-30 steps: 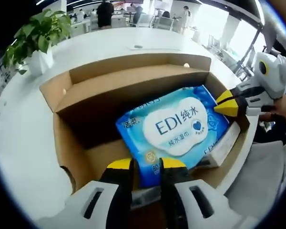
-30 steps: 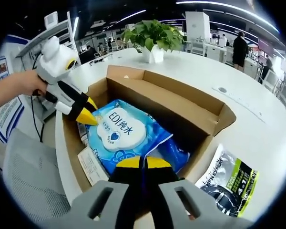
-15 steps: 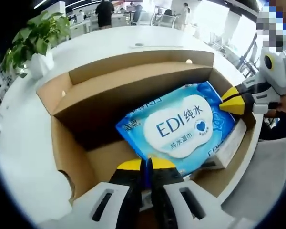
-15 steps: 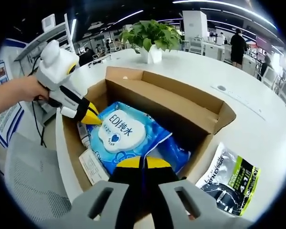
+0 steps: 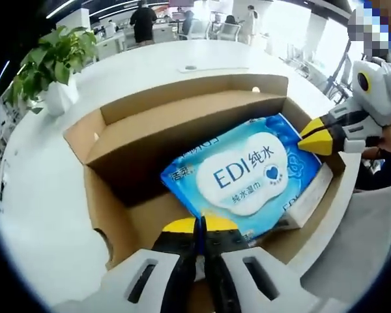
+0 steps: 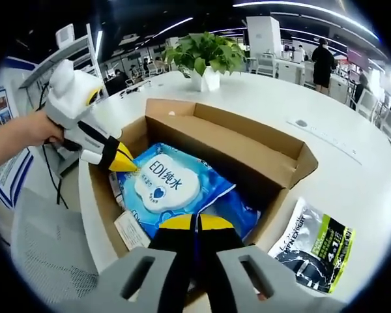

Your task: Operate the shoe box by opening the lid, removing the specified soft item, and placing it in the target area until the item is outside and the box remains undamaged.

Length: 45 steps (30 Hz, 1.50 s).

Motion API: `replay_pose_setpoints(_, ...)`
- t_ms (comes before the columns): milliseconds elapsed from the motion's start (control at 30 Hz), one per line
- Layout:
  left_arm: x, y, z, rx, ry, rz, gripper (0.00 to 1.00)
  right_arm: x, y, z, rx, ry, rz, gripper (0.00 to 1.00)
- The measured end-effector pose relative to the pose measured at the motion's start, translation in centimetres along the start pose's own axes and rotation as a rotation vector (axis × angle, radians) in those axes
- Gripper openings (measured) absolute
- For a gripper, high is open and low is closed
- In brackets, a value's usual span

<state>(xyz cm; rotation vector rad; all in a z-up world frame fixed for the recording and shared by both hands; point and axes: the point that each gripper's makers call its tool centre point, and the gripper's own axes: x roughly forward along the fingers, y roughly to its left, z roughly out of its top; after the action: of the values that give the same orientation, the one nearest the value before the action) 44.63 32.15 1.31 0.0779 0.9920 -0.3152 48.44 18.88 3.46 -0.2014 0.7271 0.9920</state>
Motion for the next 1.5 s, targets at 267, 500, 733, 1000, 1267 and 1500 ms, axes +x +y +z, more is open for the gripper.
replay_pose_setpoints(267,-1.8,-0.2,0.7,0.001,-0.011,0.005,0.0,-0.9,0.3,1.0,0.038,-0.028,0.011,0.0)
replay_pose_setpoints(500,-3.2,-0.2,1.4,0.008,-0.029,0.008,0.0,-1.8,0.6,1.8,0.062,-0.05,0.021,0.0)
replay_pose_setpoints(733,-4.7,-0.8,2.8,0.004,-0.056,0.002,0.0,-2.9,0.4,2.4,0.086,-0.065,0.027,0.0)
replay_pose_setpoints(1000,-4.4,-1.5,3.3,-0.003,-0.068,-0.008,0.0,-3.7,0.2,2.4,0.095,-0.072,0.023,0.0)
replay_pose_setpoints(1267,-5.2,-2.6,5.2,0.002,-0.126,-0.012,0.0,-5.4,-1.0,3.2,0.133,-0.105,0.007,0.0)
replay_pose_setpoints(1500,-5.4,-4.3,6.8,0.017,-0.164,-0.029,0.0,-7.5,-2.3,3.2,0.158,-0.122,-0.018,0.0)
